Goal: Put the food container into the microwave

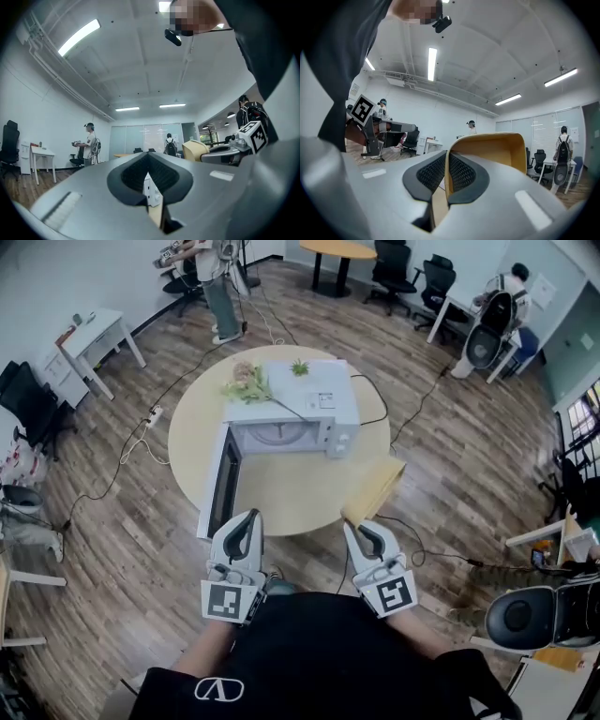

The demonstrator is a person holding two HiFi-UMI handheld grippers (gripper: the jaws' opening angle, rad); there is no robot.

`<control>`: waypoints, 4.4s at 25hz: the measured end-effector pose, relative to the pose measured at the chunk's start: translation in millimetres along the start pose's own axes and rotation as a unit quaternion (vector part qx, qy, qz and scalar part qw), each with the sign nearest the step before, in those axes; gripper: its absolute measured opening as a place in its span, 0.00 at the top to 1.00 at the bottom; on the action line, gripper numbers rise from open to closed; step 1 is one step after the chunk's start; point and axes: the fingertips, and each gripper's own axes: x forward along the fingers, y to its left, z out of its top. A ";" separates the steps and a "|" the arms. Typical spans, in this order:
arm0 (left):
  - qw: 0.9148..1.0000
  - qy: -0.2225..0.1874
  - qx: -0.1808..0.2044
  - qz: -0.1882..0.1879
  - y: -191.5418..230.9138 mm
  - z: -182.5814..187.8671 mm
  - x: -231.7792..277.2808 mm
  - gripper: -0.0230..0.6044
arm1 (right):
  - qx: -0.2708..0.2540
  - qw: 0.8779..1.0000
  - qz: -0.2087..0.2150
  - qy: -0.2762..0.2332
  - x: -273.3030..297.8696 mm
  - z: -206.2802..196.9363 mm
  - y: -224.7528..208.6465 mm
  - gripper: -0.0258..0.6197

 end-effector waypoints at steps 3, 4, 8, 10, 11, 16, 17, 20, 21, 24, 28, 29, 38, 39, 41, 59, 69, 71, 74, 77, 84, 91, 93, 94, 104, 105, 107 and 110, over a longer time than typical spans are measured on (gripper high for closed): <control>1.000 0.017 -0.005 -0.006 34.0 -8.6 23.0 0.96 | -0.008 1.000 -0.007 0.006 38.3 3.1 -1.5 0.94; 1.000 0.024 -0.003 -0.015 42.4 -12.7 29.6 0.96 | -0.010 1.000 -0.010 0.009 50.3 3.9 -1.6 0.93; 0.999 0.019 -0.008 -0.036 76.3 -21.5 53.7 0.96 | -0.016 1.000 -0.018 0.016 93.2 5.5 -1.4 0.93; 0.999 0.004 -0.009 -0.043 91.0 -23.4 65.6 0.96 | -0.016 0.999 -0.023 0.018 112.7 5.1 -2.7 0.93; 0.999 0.011 -0.009 -0.049 95.8 -26.5 70.1 0.96 | -0.016 0.999 -0.025 0.018 121.6 5.0 -3.5 0.93; 0.997 0.036 -0.022 -0.059 117.0 -36.1 86.1 0.96 | -0.028 0.999 -0.026 0.024 157.3 6.5 -5.4 0.94; 0.998 0.032 -0.022 -0.057 120.9 -36.1 89.2 0.96 | -0.032 0.999 -0.023 0.025 162.3 6.7 -5.9 0.93; 0.998 0.019 -0.019 -0.051 126.8 -38.0 97.0 0.96 | -0.031 0.999 -0.016 0.029 171.2 3.6 -11.1 0.93; 0.998 0.017 -0.019 -0.049 126.9 -38.7 99.7 0.96 | -0.029 0.999 -0.014 0.029 173.0 2.2 -14.3 0.93; 0.999 0.012 -0.019 -0.039 123.7 -33.1 111.2 0.96 | -0.028 0.999 -0.006 0.031 177.3 -2.8 -26.2 0.93; 0.999 0.011 -0.022 -0.020 118.6 -35.5 123.9 0.96 | -0.024 0.999 0.016 0.029 183.0 -4.8 -42.0 0.94; 1.000 0.013 -0.021 -0.015 116.8 -35.1 126.5 0.96 | -0.024 0.999 0.022 0.030 184.4 -5.2 -45.8 0.93; 0.999 0.028 -0.019 0.011 106.0 -41.4 134.4 0.96 | -0.035 0.996 0.065 0.041 201.1 -12.6 -66.9 0.93; 0.999 0.034 -0.021 0.016 107.1 -43.4 134.5 0.96 | -0.040 0.996 0.073 0.044 204.6 -14.1 -65.6 0.93; 0.998 0.048 -0.023 0.026 109.5 -47.6 134.0 0.96 | -0.050 0.993 0.091 0.048 212.9 -16.6 -60.5 0.93; 0.994 0.087 -0.047 0.056 121.2 -81.7 106.5 0.96 | -0.194 0.898 0.352 0.181 243.0 -109.8 34.8 0.94; 0.990 0.104 -0.055 0.074 130.2 -97.4 97.1 0.96 | -0.223 0.831 0.429 0.274 243.2 -189.5 59.0 0.94; 0.990 0.108 -0.056 0.076 131.7 -100.6 95.8 0.96 | -0.225 0.821 0.432 0.297 248.3 -208.0 57.0 0.93; 0.988 0.114 -0.061 0.081 133.6 -106.8 92.6 0.96 | -0.227 0.811 0.430 0.326 257.9 -234.8 50.6 0.93; 0.987 0.123 -0.065 0.086 134.7 -114.3 88.9 0.96 | -0.238 0.802 0.422 0.351 271.7 -259.9 41.0 0.93; 0.982 0.143 -0.074 0.098 135.4 -130.8 76.3 0.96 | -0.262 0.788 0.392 0.395 314.7 -302.7 15.6 0.93; 0.977 0.161 -0.083 0.111 135.4 -146.7 61.8 0.96 | -0.281 0.785 0.365 0.414 355.5 -325.0 -4.6 0.93; 0.976 0.163 -0.086 0.115 134.8 -148.7 58.4 0.96 | -0.281 0.784 0.363 0.418 363.1 -326.7 -6.4 0.93; 0.975 0.166 -0.088 0.115 134.2 -149.7 56.8 0.96 | -0.280 0.783 0.363 0.421 366.8 -326.5 -6.9 0.93; 0.971 0.180 -0.107 0.119 126.7 -163.2 52.6 0.96 | -0.277 0.777 0.344 0.449 404.4 -337.3 -18.5 0.93; 0.970 0.181 -0.108 0.120 126.5 -164.4 52.7 0.96 | -0.282 0.776 0.340 0.450 405.6 -340.1 -18.6 0.93; 0.970 0.181 -0.109 0.120 126.5 -165.2 53.1 0.96 | -0.293 0.779 0.321 0.452 409.4 -344.8 -22.3 0.93; 0.969 0.183 -0.112 0.120 125.1 -166.4 52.1 0.96 | -0.299 0.790 0.290 0.450 416.6 -347.1 -29.6 0.93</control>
